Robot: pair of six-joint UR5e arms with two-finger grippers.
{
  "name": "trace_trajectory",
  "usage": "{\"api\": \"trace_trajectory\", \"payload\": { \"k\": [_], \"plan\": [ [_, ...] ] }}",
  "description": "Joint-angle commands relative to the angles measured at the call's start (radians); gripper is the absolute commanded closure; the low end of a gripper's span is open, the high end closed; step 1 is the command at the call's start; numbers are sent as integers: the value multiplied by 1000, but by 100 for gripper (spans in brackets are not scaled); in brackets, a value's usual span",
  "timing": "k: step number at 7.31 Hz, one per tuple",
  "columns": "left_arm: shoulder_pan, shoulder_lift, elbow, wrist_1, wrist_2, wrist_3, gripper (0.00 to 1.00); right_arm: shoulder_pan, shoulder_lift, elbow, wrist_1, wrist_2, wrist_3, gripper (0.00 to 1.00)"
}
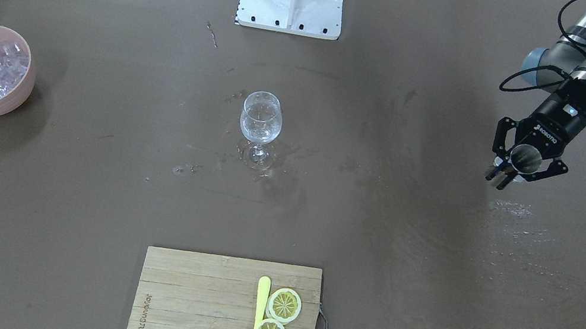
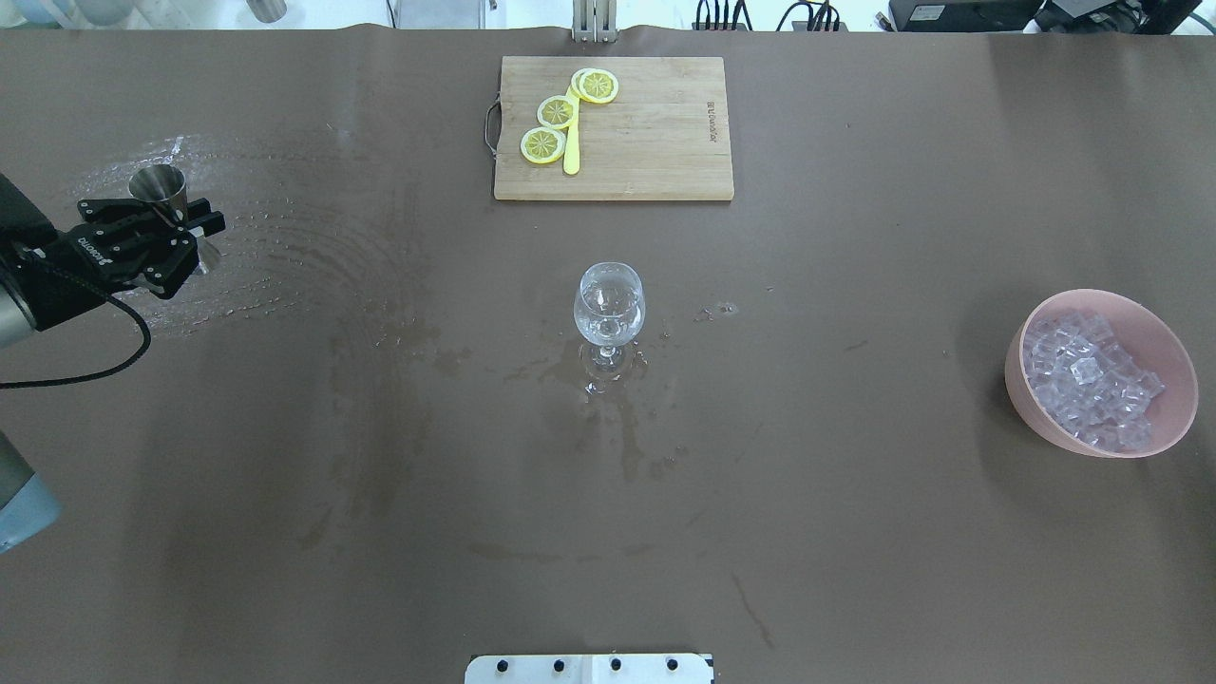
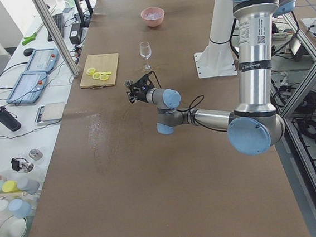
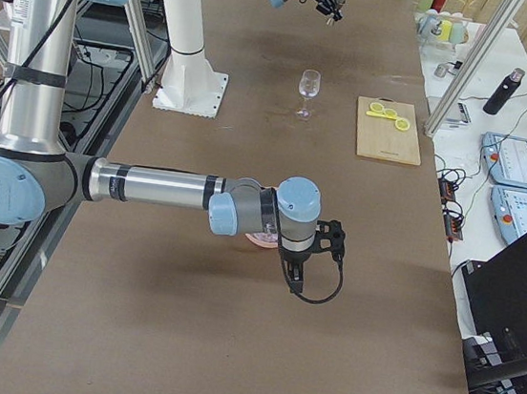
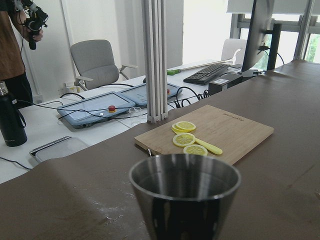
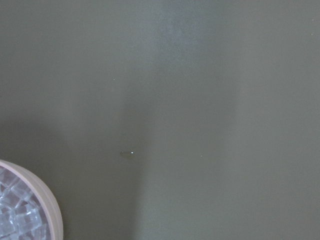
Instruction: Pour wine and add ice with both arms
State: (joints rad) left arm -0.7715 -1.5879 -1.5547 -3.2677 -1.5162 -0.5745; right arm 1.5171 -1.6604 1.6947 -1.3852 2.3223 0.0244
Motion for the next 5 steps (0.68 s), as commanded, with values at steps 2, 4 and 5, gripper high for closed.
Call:
{"api": "trace_trajectory", "payload": {
  "k": [2, 4, 5],
  "plan": [
    [12, -23, 94, 0, 117, -53, 100, 0, 1, -3, 0, 0, 0, 0],
    [75, -52, 102, 69, 174, -98, 100, 0, 4, -6, 0, 0, 0, 0],
    [116, -63, 99, 110, 194, -149, 100, 0, 4, -4, 0, 0, 0, 0]
  ]
}}
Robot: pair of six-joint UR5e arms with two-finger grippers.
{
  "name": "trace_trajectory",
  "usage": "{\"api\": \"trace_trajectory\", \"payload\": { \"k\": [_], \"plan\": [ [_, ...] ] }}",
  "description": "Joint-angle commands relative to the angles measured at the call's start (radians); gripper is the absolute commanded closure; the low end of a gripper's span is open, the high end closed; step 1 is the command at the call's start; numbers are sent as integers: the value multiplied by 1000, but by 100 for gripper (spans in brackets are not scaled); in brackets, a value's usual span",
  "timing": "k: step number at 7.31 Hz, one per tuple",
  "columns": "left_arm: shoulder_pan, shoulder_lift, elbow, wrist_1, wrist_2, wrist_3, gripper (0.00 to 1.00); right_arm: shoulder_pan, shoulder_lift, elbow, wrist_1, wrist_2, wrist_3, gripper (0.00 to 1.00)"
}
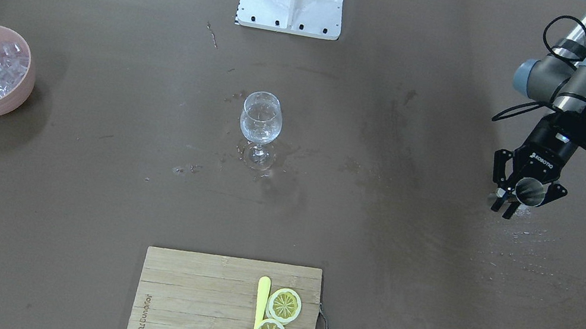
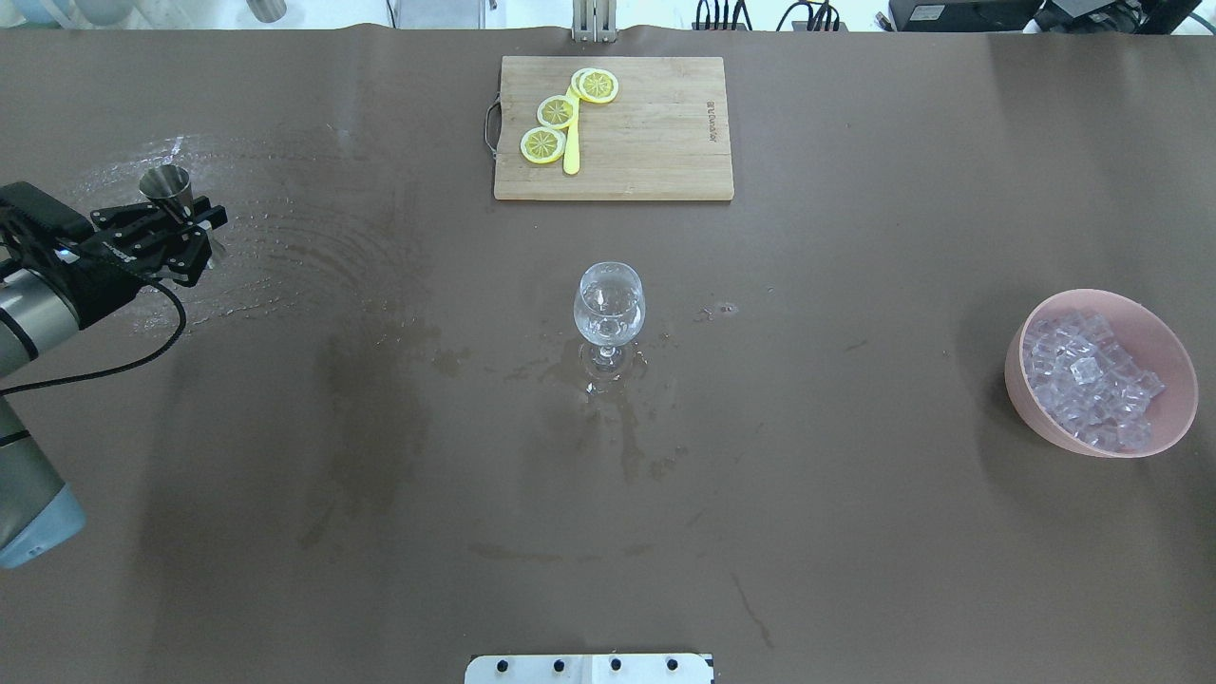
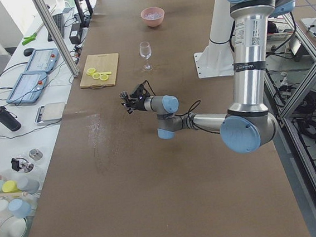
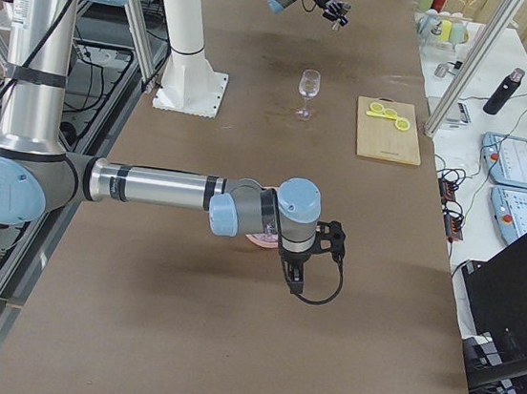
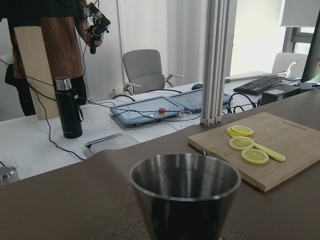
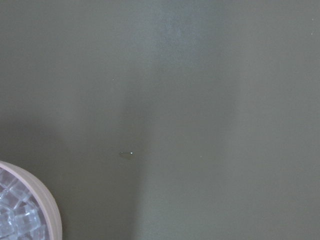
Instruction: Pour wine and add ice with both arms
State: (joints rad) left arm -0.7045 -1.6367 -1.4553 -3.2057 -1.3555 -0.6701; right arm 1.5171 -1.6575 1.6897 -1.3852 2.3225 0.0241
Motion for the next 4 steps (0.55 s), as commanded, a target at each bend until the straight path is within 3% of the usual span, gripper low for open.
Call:
{"api": "trace_trajectory", "payload": {
  "k": [1, 4],
  "plan": [
    [57, -12, 6, 64, 33, -96, 100, 0, 1, 1, 0, 0, -1, 0],
    [66, -11, 19, 98, 64, -209, 100, 0, 1, 4, 0, 0, -1, 0]
  ]
}}
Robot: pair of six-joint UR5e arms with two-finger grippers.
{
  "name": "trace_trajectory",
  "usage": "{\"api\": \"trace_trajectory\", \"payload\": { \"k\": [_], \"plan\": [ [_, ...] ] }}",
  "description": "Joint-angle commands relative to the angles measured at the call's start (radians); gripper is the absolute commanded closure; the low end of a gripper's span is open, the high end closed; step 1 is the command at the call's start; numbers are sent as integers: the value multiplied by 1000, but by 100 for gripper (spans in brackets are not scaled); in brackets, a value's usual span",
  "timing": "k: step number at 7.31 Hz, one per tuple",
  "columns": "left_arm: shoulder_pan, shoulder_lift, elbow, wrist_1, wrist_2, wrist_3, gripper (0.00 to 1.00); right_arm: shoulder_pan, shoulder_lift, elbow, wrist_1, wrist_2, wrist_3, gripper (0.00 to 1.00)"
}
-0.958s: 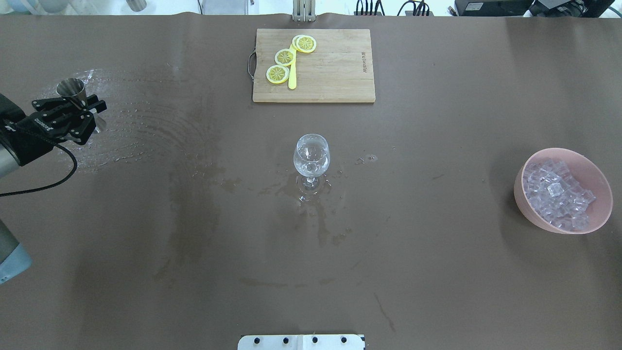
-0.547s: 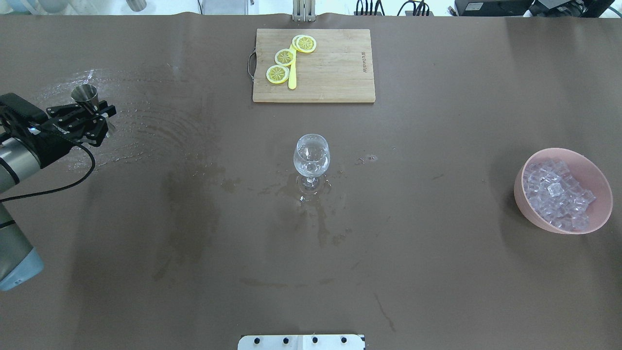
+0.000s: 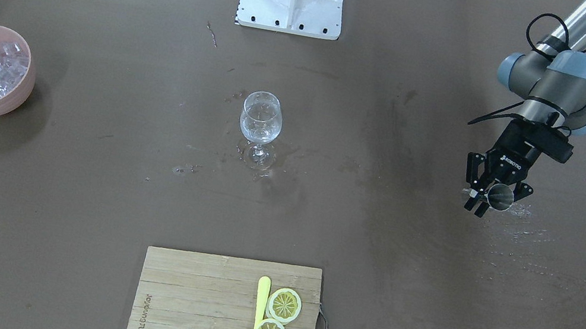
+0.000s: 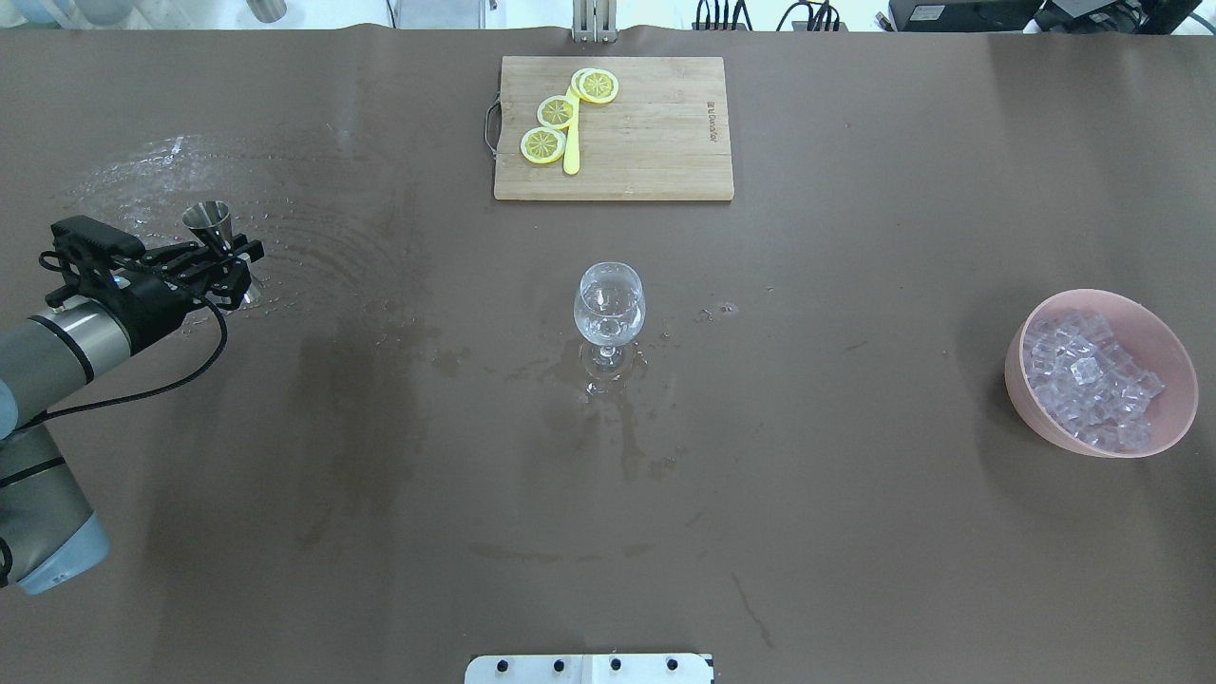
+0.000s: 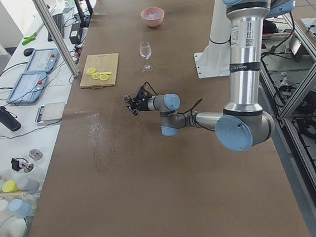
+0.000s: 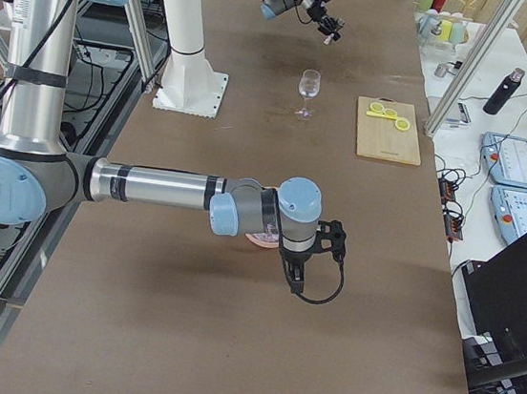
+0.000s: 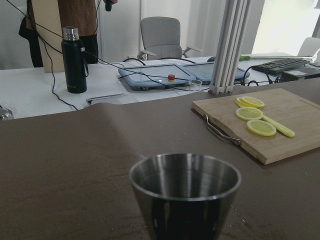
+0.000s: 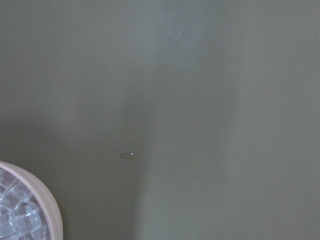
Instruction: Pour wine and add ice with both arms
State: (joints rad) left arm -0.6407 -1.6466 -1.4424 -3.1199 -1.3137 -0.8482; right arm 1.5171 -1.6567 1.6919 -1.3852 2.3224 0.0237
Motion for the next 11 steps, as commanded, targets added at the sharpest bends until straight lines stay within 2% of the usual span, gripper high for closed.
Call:
{"api": "trace_trajectory", "payload": {
  "k": [1, 4, 6, 7, 9, 10, 11],
  "plan": [
    [16, 1, 13, 12, 48, -29, 100, 0, 0, 2, 0, 0, -1, 0],
    [52, -4, 59, 12, 56, -22, 98, 0, -1, 3, 0, 0, -1, 0],
    [52, -9, 63, 10, 54, -17, 89, 0, 0, 3, 0, 0, -1, 0],
    [52, -9, 63, 9, 56, -15, 77, 0, 0, 3, 0, 0, -1, 0],
    [53, -9, 63, 3, 74, -15, 42, 0, 0, 5, 0, 0, -1, 0],
    [62, -9, 63, 1, 83, -15, 35, 0, 0, 5, 0, 0, -1, 0],
    [67, -9, 63, 0, 83, -15, 32, 0, -1, 5, 0, 0, -1, 0]
  ]
}}
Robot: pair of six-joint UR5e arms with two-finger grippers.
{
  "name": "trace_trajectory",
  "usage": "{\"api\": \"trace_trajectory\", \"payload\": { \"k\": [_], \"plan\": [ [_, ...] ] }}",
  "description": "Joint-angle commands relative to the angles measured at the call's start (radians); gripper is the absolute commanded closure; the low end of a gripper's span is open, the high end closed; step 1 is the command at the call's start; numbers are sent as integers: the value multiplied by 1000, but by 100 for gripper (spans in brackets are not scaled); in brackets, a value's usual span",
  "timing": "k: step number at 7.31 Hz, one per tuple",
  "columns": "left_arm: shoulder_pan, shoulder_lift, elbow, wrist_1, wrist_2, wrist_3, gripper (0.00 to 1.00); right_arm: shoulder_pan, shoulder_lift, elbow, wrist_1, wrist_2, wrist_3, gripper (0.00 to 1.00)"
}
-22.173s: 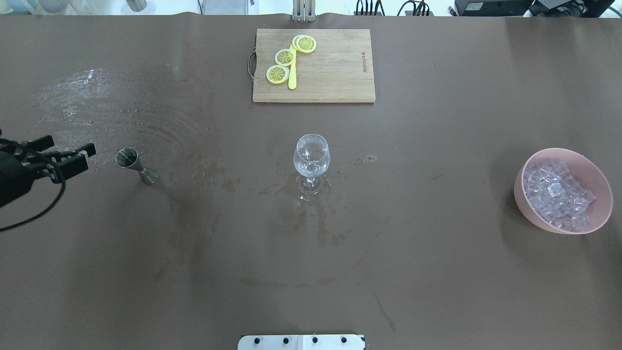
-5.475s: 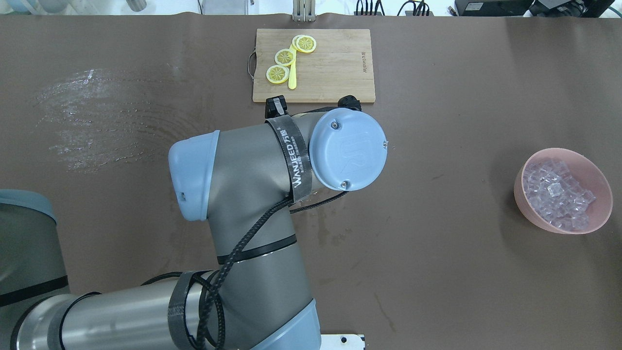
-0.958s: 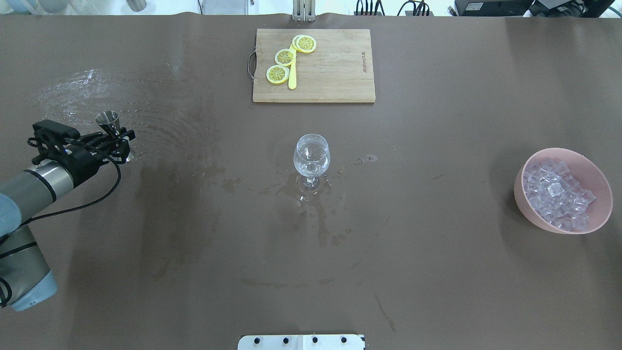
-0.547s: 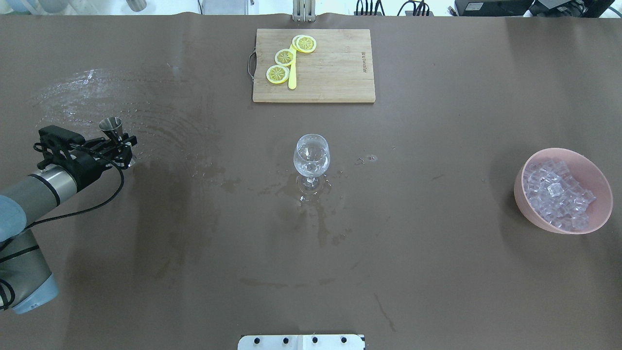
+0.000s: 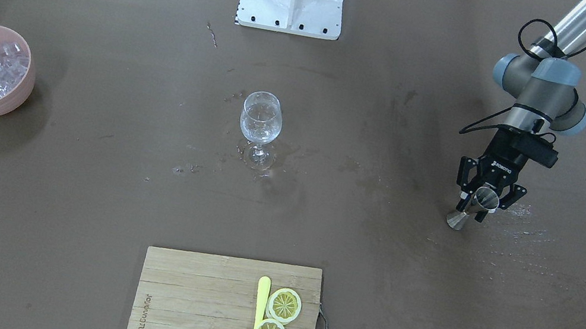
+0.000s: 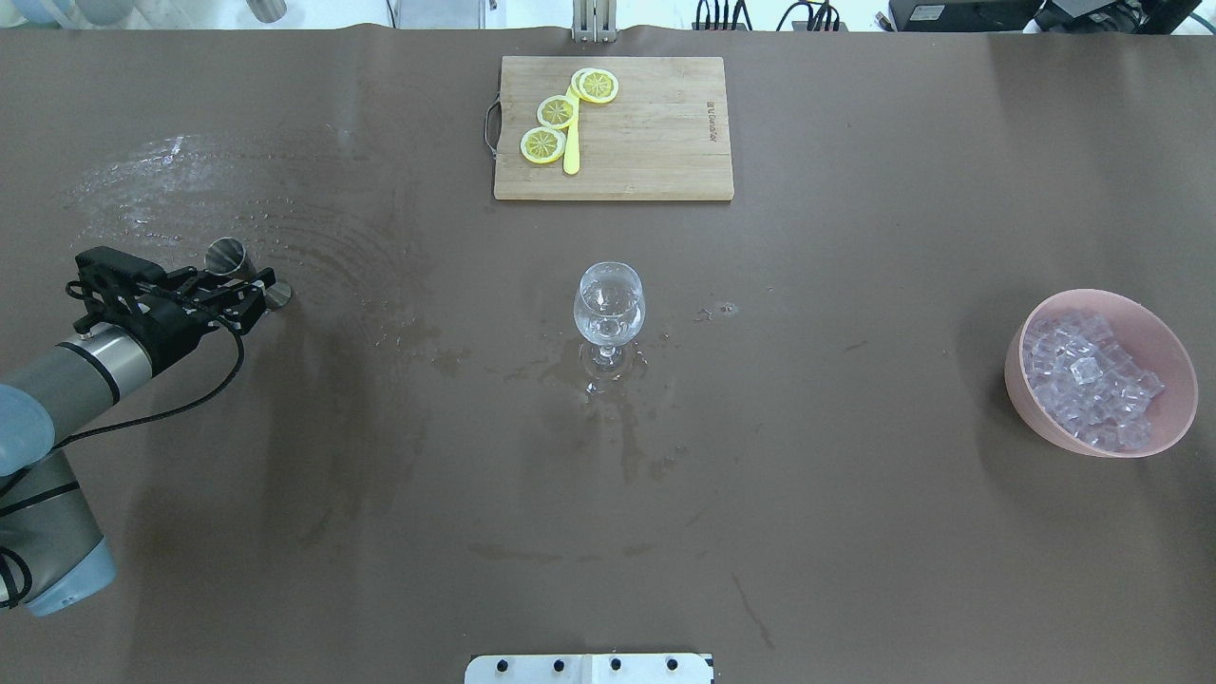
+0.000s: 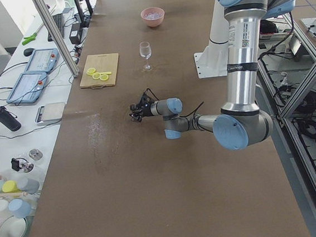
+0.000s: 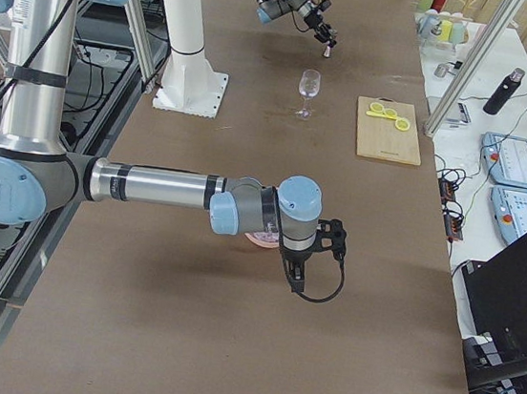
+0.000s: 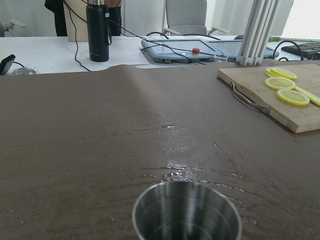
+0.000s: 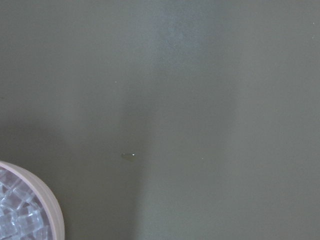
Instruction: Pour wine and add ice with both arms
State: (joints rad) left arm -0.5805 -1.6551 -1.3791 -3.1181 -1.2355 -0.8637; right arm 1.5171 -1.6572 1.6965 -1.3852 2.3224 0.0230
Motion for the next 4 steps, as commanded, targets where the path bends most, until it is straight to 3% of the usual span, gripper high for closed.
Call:
{"api": "trace_trajectory", "payload": {
  "k": [1, 3, 4],
  "plan": [
    [7, 0, 0, -2, 5, 0, 31, 0, 0, 0, 0, 0, 0, 0],
    [7, 0, -1, -5, 5, 5, 3, 0, 0, 0, 0, 0, 0, 0],
    [5, 1, -3, -22, 4, 44, 2, 0, 0, 0, 0, 0, 0, 0]
  ]
}}
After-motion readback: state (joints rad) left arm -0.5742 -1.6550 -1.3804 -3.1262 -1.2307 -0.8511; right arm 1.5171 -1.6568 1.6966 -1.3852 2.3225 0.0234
